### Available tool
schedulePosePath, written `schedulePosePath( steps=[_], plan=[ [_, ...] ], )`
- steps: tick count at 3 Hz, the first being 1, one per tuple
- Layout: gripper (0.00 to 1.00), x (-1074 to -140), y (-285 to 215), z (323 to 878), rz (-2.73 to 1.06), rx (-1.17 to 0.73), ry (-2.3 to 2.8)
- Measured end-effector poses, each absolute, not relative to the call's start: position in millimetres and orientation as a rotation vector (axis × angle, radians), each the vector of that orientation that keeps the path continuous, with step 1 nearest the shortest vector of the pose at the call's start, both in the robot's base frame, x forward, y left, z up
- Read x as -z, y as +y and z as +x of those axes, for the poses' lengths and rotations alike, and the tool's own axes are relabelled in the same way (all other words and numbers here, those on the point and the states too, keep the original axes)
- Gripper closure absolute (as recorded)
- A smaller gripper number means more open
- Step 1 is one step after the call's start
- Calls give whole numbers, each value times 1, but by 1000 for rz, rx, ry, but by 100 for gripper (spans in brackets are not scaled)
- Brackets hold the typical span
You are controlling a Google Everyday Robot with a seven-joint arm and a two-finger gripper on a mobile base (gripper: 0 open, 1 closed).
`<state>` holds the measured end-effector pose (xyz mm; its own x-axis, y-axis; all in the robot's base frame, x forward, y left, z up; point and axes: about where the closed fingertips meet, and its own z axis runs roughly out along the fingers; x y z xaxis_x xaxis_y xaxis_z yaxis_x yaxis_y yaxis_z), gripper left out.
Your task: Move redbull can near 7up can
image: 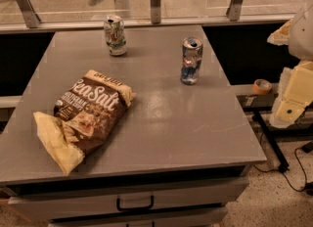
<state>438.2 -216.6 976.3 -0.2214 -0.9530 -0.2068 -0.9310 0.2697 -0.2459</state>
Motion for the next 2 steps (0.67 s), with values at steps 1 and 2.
schedulePosePath(
  steps=[1,2],
  plan=[
    [0,-976,-217,438,-1724,99,2231],
    [0,-979,-203,459,-1700,33,2148]
  ],
)
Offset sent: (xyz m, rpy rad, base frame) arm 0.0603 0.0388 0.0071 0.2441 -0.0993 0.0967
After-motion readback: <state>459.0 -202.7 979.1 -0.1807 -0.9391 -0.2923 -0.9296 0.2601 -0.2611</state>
